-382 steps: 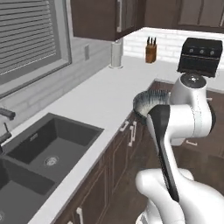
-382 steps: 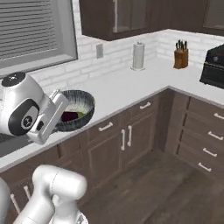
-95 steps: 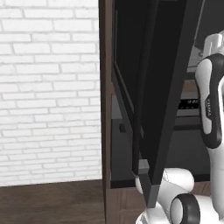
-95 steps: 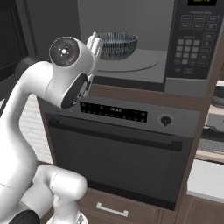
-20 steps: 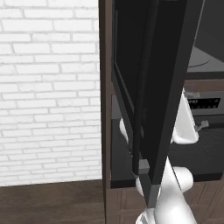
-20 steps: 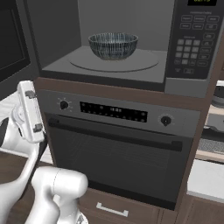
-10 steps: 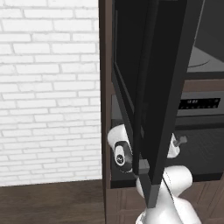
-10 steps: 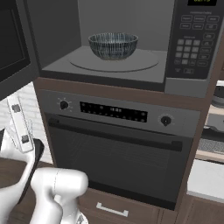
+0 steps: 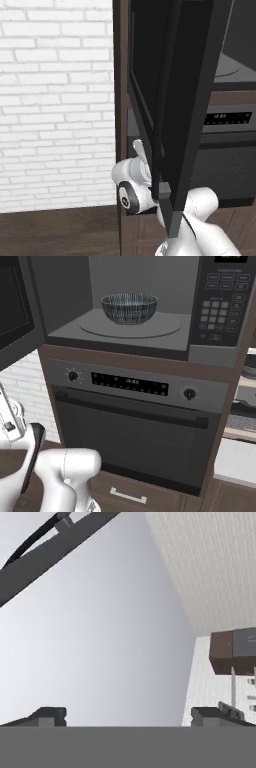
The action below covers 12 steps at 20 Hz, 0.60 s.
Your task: Pick the eggplant from the sink and place it in the bowl. Then pick the bowl and place it in the microwave. Then close the microwave door and press the start button.
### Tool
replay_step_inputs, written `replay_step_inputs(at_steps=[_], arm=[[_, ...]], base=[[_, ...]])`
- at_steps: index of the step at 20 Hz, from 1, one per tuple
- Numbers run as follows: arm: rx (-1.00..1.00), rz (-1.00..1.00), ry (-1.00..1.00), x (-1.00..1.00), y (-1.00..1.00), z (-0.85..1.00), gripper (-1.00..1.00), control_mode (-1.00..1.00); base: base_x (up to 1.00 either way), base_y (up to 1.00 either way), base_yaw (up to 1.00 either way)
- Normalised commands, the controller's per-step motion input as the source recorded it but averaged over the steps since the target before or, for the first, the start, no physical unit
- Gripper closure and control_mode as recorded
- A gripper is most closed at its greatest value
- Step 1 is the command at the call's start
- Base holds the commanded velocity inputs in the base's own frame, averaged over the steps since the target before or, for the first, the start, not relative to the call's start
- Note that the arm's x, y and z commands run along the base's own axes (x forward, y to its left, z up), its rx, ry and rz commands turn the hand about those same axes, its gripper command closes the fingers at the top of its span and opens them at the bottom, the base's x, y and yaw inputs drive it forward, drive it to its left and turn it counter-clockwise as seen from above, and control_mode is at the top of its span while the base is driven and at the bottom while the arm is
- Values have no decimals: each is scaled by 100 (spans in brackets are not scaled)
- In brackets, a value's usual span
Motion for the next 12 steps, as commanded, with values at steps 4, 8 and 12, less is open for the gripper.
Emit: replay_step_inputs(at_steps=[4, 8, 12], arm=[[-9, 6, 0, 0, 57, -33, -100, -100], [-5, 11, 0, 0, 53, -44, -100, -100], [-1, 14, 0, 0, 48, -34, -100, -100]], base=[[0, 0, 0], [0, 0, 0], [0, 0, 0]])
